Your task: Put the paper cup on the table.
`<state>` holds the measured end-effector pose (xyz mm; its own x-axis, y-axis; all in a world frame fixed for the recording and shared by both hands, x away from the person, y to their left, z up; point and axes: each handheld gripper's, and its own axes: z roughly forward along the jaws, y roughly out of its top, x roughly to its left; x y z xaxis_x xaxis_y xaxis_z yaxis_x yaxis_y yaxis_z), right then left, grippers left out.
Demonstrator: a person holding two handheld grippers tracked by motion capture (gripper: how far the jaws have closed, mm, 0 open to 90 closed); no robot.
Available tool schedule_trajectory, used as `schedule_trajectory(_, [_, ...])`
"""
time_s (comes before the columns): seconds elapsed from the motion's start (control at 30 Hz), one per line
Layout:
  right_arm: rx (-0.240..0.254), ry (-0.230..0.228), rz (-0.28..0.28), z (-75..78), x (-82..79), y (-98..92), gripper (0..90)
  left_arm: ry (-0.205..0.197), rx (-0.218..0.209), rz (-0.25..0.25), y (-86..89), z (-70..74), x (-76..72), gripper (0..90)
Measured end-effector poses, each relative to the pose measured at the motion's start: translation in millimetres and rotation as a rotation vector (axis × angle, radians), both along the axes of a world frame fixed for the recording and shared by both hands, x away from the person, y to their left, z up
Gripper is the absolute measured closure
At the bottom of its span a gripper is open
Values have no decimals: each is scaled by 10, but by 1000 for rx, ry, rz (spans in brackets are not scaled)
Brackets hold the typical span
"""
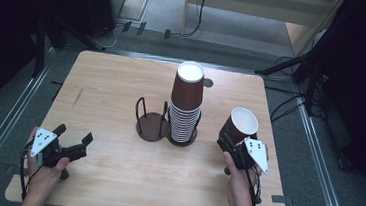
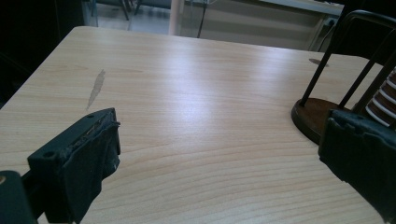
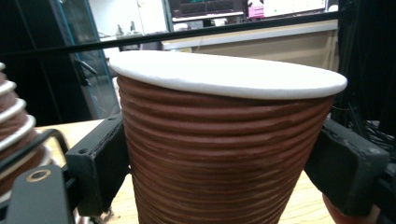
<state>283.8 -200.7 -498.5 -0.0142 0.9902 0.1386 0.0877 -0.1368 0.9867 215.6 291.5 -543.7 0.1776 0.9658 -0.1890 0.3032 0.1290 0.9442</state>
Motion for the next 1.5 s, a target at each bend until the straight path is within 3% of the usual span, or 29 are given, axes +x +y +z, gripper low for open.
schedule_trajectory(0.17, [3, 27, -15, -41, 135, -14, 137, 7, 2, 1, 6, -21, 6, 0])
schedule_trajectory(0.4, [-53, 22, -19, -124, 297, -2, 137, 7, 3, 4, 9, -32, 9, 0])
schedule_trajectory(0.63, [-39, 48, -32, -193, 416, -30, 125, 8, 0, 6, 10, -42, 11, 0])
schedule_trajectory(1.03, [-98, 74, -37, -305, 504, 7, 119, 10, 7, -2, -30, -68, 22, 0])
schedule_trajectory(1.5, [-120, 99, -37, -378, 539, 28, 112, 24, -8, -9, -40, -79, 25, 0])
